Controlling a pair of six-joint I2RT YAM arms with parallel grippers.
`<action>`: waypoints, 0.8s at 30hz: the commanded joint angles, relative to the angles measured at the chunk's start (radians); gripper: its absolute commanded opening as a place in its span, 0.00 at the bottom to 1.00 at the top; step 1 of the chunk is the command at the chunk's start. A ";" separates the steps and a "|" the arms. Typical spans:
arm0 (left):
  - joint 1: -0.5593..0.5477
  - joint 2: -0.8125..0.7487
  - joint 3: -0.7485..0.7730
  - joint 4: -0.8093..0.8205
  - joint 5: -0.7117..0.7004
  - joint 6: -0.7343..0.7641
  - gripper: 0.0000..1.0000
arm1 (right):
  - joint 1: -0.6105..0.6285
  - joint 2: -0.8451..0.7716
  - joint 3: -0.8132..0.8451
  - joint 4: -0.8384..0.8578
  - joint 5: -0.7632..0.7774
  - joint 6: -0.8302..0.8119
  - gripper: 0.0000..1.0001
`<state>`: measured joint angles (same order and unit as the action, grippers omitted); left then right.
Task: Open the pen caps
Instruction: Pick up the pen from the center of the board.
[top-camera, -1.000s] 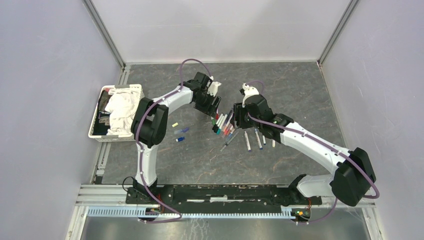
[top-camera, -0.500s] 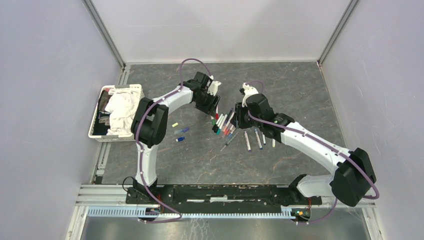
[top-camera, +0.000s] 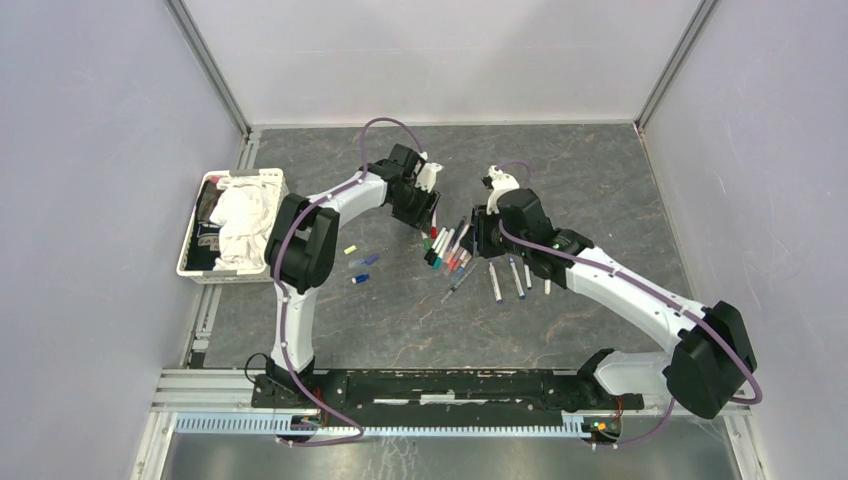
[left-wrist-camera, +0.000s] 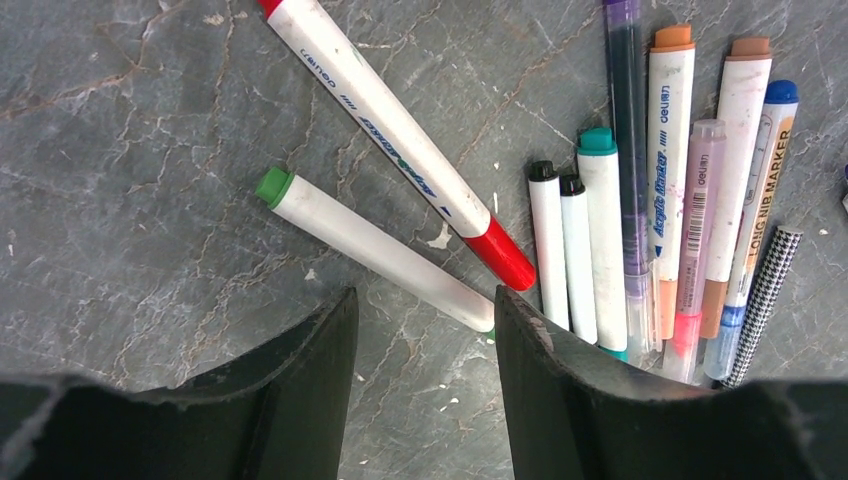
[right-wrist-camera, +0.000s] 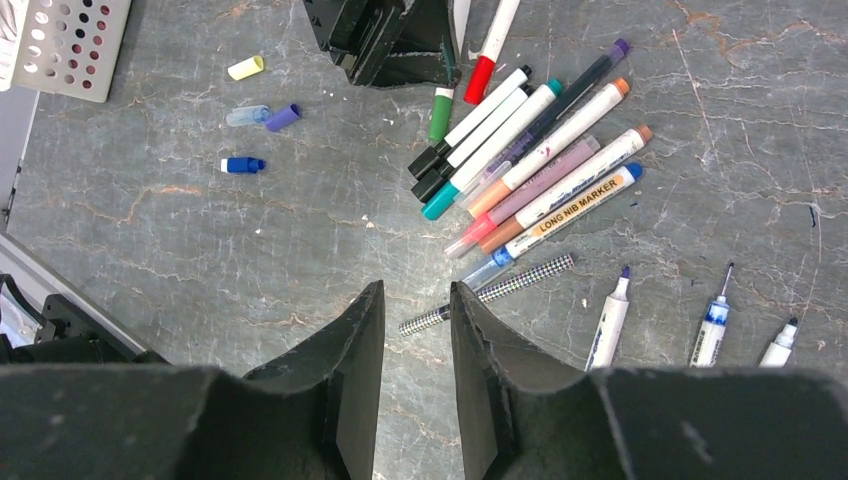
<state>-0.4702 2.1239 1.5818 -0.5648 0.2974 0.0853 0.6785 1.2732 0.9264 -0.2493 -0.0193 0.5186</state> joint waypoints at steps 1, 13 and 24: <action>0.005 0.021 0.044 0.032 0.031 -0.056 0.58 | -0.006 -0.033 -0.014 0.026 -0.002 -0.010 0.36; 0.003 0.077 0.102 -0.002 -0.163 0.000 0.44 | -0.007 -0.063 -0.041 0.024 -0.001 -0.008 0.37; 0.002 0.064 -0.006 0.014 -0.159 0.049 0.27 | -0.014 -0.055 -0.050 0.034 -0.008 -0.014 0.37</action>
<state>-0.4686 2.1696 1.6299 -0.5297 0.1574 0.0864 0.6712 1.2358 0.8852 -0.2493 -0.0216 0.5175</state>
